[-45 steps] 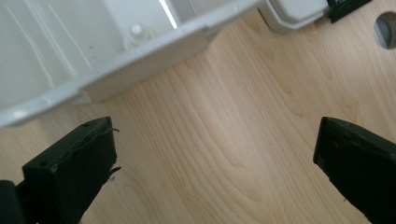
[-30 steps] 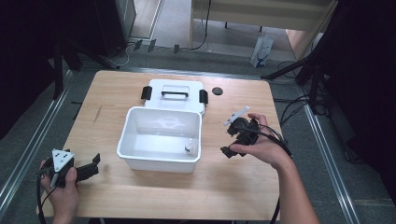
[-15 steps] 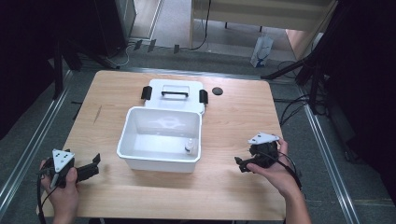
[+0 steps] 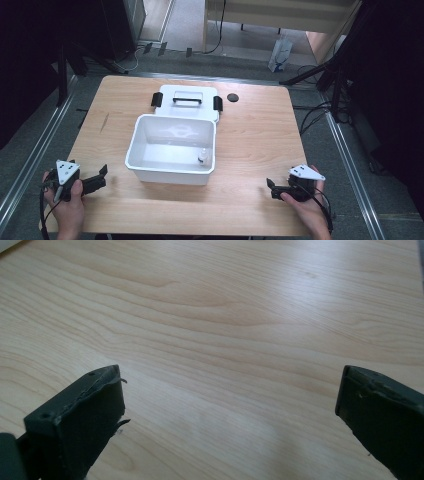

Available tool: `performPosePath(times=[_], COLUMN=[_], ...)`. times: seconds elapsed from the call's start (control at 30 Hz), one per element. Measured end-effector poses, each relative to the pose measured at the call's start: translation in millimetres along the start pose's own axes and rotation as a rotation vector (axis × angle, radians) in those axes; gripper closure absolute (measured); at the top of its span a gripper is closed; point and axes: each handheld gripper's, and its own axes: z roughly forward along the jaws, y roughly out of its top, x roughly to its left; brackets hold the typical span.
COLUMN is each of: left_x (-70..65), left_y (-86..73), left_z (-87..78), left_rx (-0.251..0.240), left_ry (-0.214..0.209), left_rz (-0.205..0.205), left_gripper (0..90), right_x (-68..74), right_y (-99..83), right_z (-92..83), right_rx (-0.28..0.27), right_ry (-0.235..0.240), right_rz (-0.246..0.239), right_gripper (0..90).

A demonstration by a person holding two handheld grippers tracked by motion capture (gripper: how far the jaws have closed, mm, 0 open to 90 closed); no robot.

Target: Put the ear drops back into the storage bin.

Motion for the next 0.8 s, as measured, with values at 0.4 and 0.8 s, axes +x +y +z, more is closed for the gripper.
performPosePath(times=[0.4, 0.8], left_x=[0.0, -0.5], left_y=[0.2, 0.5], left_z=[0.2, 1.1], left_rx=[0.005, 0.011], left_ry=[-0.001, 0.006], left_rz=[-0.001, -0.001], left_gripper=[0.2, 0.3], right_x=[-19.3, -30.3], right_y=[-28.5, -38.1], right_z=[-21.7, -22.0], right_rx=[-0.109, -0.153], right_ry=[-0.064, -0.087], right_rz=[0.112, 0.211], right_gripper=[0.0, 0.0])
